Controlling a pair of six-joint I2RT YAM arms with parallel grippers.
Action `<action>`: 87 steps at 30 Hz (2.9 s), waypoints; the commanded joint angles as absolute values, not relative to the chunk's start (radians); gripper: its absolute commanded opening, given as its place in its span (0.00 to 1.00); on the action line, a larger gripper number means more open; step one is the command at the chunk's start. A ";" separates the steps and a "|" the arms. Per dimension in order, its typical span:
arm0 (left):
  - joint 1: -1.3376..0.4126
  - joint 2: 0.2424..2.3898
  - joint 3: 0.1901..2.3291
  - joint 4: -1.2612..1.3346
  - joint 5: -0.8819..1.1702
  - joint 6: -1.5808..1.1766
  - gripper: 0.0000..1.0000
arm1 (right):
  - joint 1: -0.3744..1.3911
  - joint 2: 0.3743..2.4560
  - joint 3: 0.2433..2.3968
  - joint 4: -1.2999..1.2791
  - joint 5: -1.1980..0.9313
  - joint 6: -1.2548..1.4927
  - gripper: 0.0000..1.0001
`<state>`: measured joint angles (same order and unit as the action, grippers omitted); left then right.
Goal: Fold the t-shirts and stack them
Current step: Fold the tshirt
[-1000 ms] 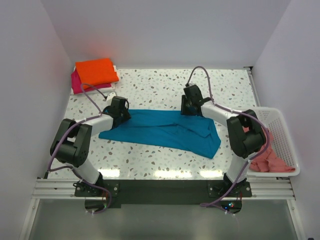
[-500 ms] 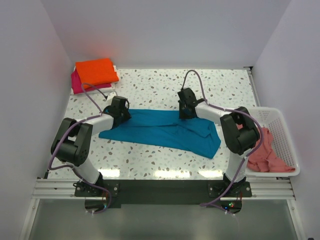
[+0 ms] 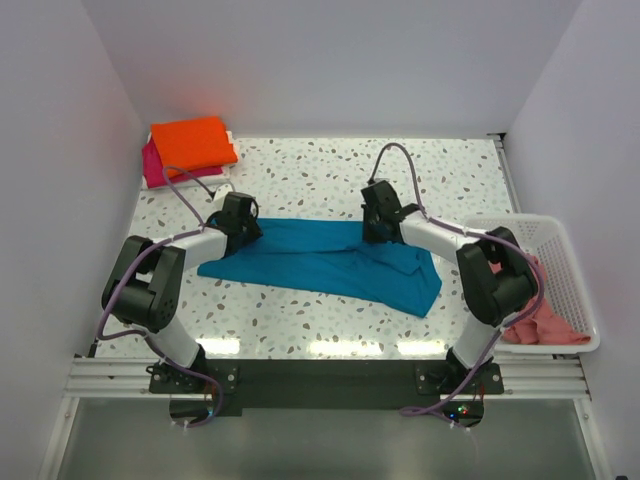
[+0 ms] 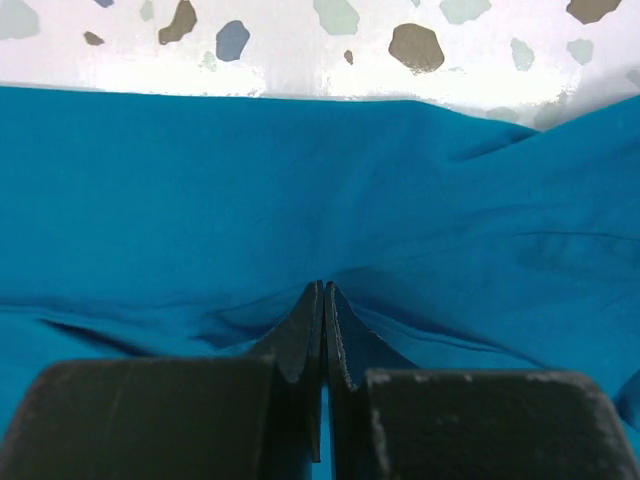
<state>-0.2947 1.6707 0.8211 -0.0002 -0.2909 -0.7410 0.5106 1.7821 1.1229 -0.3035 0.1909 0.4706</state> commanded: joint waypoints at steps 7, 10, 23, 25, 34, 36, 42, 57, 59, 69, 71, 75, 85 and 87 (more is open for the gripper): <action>-0.288 1.686 0.834 0.031 -0.284 -0.736 0.47 | 0.541 1.605 1.002 -0.247 0.141 0.518 0.00; -0.288 1.687 0.836 0.029 -0.281 -0.736 0.47 | 0.569 1.577 0.947 -0.223 0.115 0.540 0.00; -0.288 1.668 0.824 0.046 -0.247 -0.721 0.48 | 0.704 1.539 0.879 -0.198 0.208 0.574 0.16; -0.288 1.651 0.818 0.057 -0.236 -0.716 0.49 | 0.704 1.502 0.885 -0.218 0.224 0.561 0.30; -0.291 1.585 0.842 0.002 -0.261 -0.730 0.50 | 0.693 1.379 0.890 -0.396 0.408 0.641 0.45; -0.291 1.577 0.848 -0.076 -0.290 -0.756 0.50 | 0.686 1.374 0.870 -0.422 0.419 0.663 0.46; -0.293 1.552 0.811 -0.156 -0.377 -0.785 0.57 | 0.563 1.414 0.790 -0.362 0.325 0.713 0.49; -0.319 1.471 0.603 -0.150 -0.258 -0.880 0.53 | 0.316 2.026 1.378 -0.414 0.140 0.569 0.49; -0.363 1.444 0.559 -0.152 -0.244 -0.899 0.53 | 0.308 2.144 1.565 -0.483 0.156 0.499 0.50; -0.638 1.298 0.529 -0.150 -0.179 -0.951 0.61 | 0.310 2.487 2.309 -0.721 0.202 0.281 0.77; -0.640 1.281 0.577 -0.159 -0.196 -0.878 0.67 | 0.311 2.430 2.262 -0.709 0.238 0.284 0.81; -0.638 1.311 0.696 -0.199 -0.267 -0.720 0.72 | 0.310 2.226 2.045 -0.646 0.303 0.340 0.84; -0.640 1.586 0.914 -0.276 -0.370 -0.514 0.50 | 0.310 2.098 1.741 -0.584 0.281 0.486 0.37; -0.640 1.633 0.933 -0.301 -0.374 -0.493 0.48 | 0.308 2.126 1.735 -0.577 0.270 0.489 0.34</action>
<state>-0.6418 1.5822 0.8913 -0.2443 -0.3347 -0.5812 0.3084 2.0804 1.7580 -0.5961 0.2741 0.4530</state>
